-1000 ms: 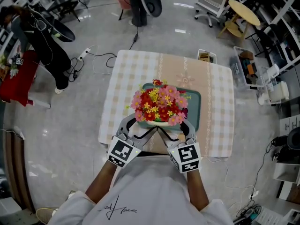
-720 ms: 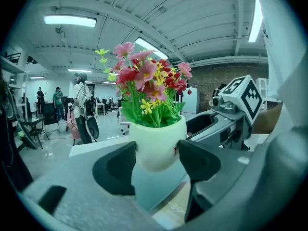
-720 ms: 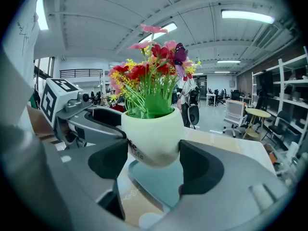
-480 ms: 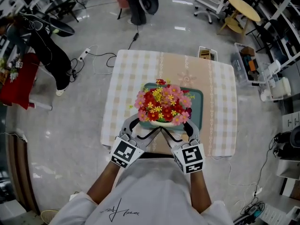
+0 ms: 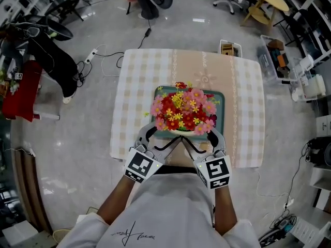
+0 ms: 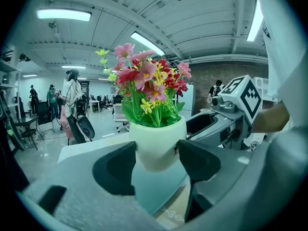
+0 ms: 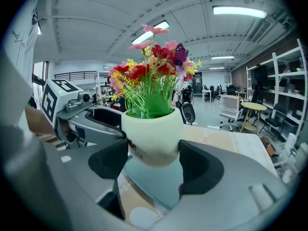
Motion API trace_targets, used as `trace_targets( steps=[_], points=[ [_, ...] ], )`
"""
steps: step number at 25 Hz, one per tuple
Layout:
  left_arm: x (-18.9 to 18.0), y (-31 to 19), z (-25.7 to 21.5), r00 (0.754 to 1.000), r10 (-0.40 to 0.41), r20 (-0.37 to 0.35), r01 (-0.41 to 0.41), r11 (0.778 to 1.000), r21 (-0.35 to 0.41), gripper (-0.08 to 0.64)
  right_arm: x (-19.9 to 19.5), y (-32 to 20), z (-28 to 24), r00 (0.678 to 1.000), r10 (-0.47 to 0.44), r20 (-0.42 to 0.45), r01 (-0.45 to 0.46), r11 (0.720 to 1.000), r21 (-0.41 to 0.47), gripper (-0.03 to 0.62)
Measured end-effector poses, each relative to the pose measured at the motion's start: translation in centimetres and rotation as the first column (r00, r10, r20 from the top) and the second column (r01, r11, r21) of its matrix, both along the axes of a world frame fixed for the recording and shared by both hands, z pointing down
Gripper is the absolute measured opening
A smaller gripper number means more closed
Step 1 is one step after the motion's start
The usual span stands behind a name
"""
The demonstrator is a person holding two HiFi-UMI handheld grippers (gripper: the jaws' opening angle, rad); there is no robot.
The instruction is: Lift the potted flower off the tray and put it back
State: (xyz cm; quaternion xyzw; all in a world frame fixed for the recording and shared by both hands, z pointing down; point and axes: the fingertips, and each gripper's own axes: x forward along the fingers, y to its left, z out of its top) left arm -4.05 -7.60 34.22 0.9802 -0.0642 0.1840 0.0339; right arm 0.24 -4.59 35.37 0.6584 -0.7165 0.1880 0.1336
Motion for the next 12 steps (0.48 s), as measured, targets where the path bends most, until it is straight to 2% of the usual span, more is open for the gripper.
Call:
trace_targets(
  steps=[12],
  points=[
    [3.1,-0.2,1.8,0.999,0.001,0.050,0.000,1.000,-0.012,0.284,3.1,-0.1,2.0,0.999,-0.010,0.031,0.011,1.000,-0.025,0.339]
  ],
)
